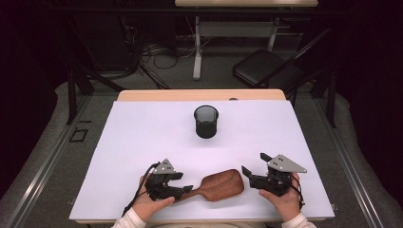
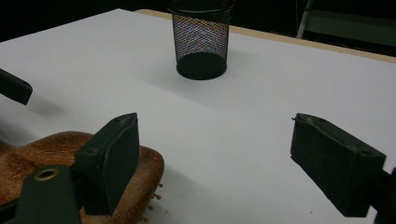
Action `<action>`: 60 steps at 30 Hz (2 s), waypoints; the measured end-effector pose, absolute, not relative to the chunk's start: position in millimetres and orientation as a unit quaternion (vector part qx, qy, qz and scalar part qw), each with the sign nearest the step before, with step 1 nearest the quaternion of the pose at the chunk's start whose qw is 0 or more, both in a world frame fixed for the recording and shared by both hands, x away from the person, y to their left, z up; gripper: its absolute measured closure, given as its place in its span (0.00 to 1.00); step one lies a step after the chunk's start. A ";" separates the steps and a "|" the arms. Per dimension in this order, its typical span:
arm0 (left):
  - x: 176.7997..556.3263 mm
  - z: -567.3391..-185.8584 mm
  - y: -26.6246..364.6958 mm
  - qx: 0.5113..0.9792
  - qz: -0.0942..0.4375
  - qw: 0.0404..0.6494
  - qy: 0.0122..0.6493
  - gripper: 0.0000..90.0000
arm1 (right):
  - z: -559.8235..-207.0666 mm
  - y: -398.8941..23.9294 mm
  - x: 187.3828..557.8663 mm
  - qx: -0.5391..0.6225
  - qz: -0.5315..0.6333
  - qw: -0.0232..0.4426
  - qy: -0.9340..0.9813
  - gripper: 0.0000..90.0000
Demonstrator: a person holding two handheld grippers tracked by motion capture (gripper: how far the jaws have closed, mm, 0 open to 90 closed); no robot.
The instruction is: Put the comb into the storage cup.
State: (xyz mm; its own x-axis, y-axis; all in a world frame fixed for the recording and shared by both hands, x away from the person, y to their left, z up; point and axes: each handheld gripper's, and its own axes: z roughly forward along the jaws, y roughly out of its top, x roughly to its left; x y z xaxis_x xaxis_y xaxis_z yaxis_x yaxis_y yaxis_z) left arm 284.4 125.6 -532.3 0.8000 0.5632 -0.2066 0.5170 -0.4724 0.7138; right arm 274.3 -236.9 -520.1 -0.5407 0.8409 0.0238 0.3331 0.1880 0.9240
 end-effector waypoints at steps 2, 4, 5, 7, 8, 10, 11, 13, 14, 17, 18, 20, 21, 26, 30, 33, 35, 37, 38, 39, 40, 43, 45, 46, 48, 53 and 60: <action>284.3 -531.6 125.1 0.860 0.038 0.404 0.310 0.38 | -520.1 -236.7 274.2 0.404 0.492 0.258 0.726 0.17; 284.8 -530.2 125.6 0.860 0.035 0.405 0.308 0.37 | -520.1 -236.6 274.1 0.405 0.492 0.258 0.726 0.17; 285.3 -530.1 125.7 0.860 0.030 0.407 0.306 0.37 | -520.2 -236.6 274.2 0.405 0.492 0.258 0.726 0.17; 286.0 -529.2 125.8 0.863 0.028 0.401 0.305 0.35 | -520.4 -236.6 274.5 0.404 0.494 0.258 0.726 0.17; 286.2 -529.0 125.7 0.864 0.030 0.400 0.305 0.33 | -520.5 -236.6 274.6 0.404 0.494 0.258 0.726 0.17; 286.2 -528.5 125.4 0.865 0.034 0.397 0.306 0.29 | -520.4 -236.5 274.6 0.403 0.493 0.259 0.726 0.17; 286.2 -528.3 125.0 0.865 0.035 0.397 0.306 0.28 | -520.5 -236.5 274.6 0.403 0.493 0.259 0.726 0.17; 286.0 -527.1 124.9 0.867 0.037 0.393 0.304 0.26 | -520.6 -236.2 274.5 0.404 0.493 0.258 0.726 0.17; 285.8 -526.5 124.7 0.868 0.039 0.391 0.304 0.25 | -520.6 -236.2 274.5 0.403 0.493 0.258 0.726 0.17; 285.2 -524.1 124.7 0.870 0.043 0.388 0.301 0.24 | -520.5 -236.3 274.5 0.404 0.492 0.258 0.727 0.17; 284.7 -523.8 124.1 0.870 0.041 0.388 0.300 0.24 | -520.6 -236.1 274.6 0.404 0.493 0.259 0.726 0.17; 283.2 -522.1 123.1 0.875 0.046 0.382 0.294 0.24 | -520.3 -236.3 274.3 0.403 0.492 0.259 0.727 0.17; 282.5 -521.4 122.3 0.878 0.050 0.379 0.289 0.24 | -520.3 -236.3 274.2 0.403 0.492 0.259 0.727 0.17; 280.0 -520.8 117.3 0.886 0.047 0.370 0.276 0.23 | -520.4 -236.1 274.4 0.403 0.492 0.259 0.727 0.17; 279.0 -521.1 112.8 0.894 0.049 0.358 0.264 0.23 | -520.7 -235.8 274.7 0.402 0.492 0.259 0.727 0.17; 279.0 -521.4 109.8 0.899 0.047 0.352 0.256 0.23 | -520.7 -235.6 274.5 0.401 0.492 0.259 0.728 0.17; 279.2 -521.4 107.5 0.903 0.048 0.347 0.250 0.23 | -520.5 -235.9 274.4 0.402 0.490 0.257 0.729 0.17; 279.1 -521.4 104.8 0.905 0.049 0.345 0.244 0.23 | -520.5 -235.9 274.4 0.403 0.490 0.257 0.729 0.17; 279.0 -521.2 103.5 0.907 0.048 0.340 0.243 0.23 | -520.5 -235.8 274.3 0.403 0.490 0.257 0.729 0.17; 279.2 -521.3 102.1 0.909 0.047 0.336 0.240 0.23 | -520.6 -235.7 274.4 0.403 0.491 0.258 0.729 0.17; 279.3 -521.5 100.6 0.911 0.046 0.332 0.238 0.23 | -520.6 -235.6 274.4 0.402 0.491 0.258 0.729 0.17; 279.6 -522.0 96.4 0.918 0.045 0.320 0.232 0.24 | -520.5 -235.6 274.3 0.403 0.490 0.257 0.729 0.17; 279.8 -522.8 94.1 0.920 0.045 0.313 0.229 0.24 | -520.5 -235.7 274.4 0.403 0.490 0.256 0.729 0.17; 280.2 -523.2 93.1 0.922 0.044 0.309 0.227 0.24 | -520.6 -235.6 274.4 0.403 0.490 0.257 0.729 0.17; 281.2 -524.0 91.5 0.927 0.041 0.300 0.221 0.26 | -520.7 -235.6 274.5 0.403 0.489 0.257 0.730 0.17; 284.2 -526.5 87.5 0.933 0.035 0.285 0.218 0.28 | -521.1 -235.6 274.9 0.403 0.491 0.256 0.729 0.17; 284.6 -529.3 82.1 0.938 0.035 0.273 0.213 0.34 | -521.3 -235.5 274.9 0.403 0.490 0.255 0.729 0.18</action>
State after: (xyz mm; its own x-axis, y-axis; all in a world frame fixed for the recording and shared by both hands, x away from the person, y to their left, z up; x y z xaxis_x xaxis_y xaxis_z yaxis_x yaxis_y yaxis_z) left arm 284.6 82.1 -529.3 0.9068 0.4184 -0.0513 0.3807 -0.7605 0.5260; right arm 274.9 -235.5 -521.3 -0.5445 0.8384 0.0233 0.3378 0.1938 0.9210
